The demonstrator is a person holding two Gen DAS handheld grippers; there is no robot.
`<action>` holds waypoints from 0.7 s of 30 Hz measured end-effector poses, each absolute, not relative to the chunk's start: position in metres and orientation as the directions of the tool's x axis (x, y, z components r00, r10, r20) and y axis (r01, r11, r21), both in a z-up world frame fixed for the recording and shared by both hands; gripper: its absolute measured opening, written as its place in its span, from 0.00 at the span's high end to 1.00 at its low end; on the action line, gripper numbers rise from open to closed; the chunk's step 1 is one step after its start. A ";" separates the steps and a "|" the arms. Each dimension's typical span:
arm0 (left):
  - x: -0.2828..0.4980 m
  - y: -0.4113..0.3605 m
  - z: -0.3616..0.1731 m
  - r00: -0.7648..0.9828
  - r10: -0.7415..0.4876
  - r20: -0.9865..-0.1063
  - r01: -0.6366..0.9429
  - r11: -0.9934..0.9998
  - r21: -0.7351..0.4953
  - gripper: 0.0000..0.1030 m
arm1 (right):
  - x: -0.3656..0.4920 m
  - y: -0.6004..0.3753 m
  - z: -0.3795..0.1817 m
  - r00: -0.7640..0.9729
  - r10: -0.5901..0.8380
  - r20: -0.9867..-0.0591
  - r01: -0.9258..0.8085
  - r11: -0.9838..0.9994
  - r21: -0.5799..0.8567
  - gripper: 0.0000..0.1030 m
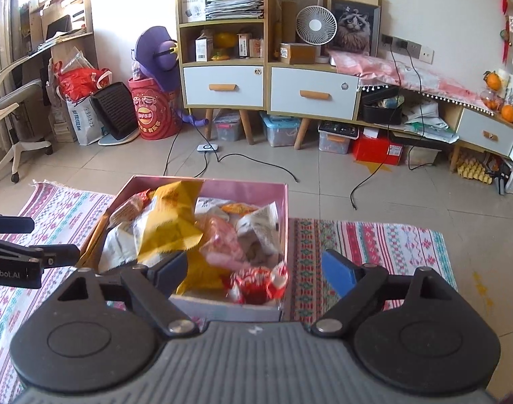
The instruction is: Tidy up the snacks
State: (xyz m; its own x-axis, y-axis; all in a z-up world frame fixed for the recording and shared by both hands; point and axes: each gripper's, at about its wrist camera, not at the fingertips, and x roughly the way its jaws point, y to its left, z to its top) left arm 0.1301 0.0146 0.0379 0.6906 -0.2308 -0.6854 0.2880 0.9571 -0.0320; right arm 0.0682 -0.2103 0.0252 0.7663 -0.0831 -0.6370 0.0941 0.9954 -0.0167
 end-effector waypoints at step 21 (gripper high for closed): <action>0.048 0.027 0.038 0.650 -0.155 -0.744 0.155 0.985 -0.071 0.00 | 0.000 -0.172 0.007 0.683 -0.114 -0.721 0.165 0.986 0.000 0.02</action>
State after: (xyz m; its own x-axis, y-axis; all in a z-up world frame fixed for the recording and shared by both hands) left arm 0.0476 0.0272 0.0377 0.6498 -0.1555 -0.7440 0.1545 0.9854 -0.0710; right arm 0.0002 -0.1723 0.0071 0.6835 -0.1143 -0.7210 0.1655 0.9862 0.0005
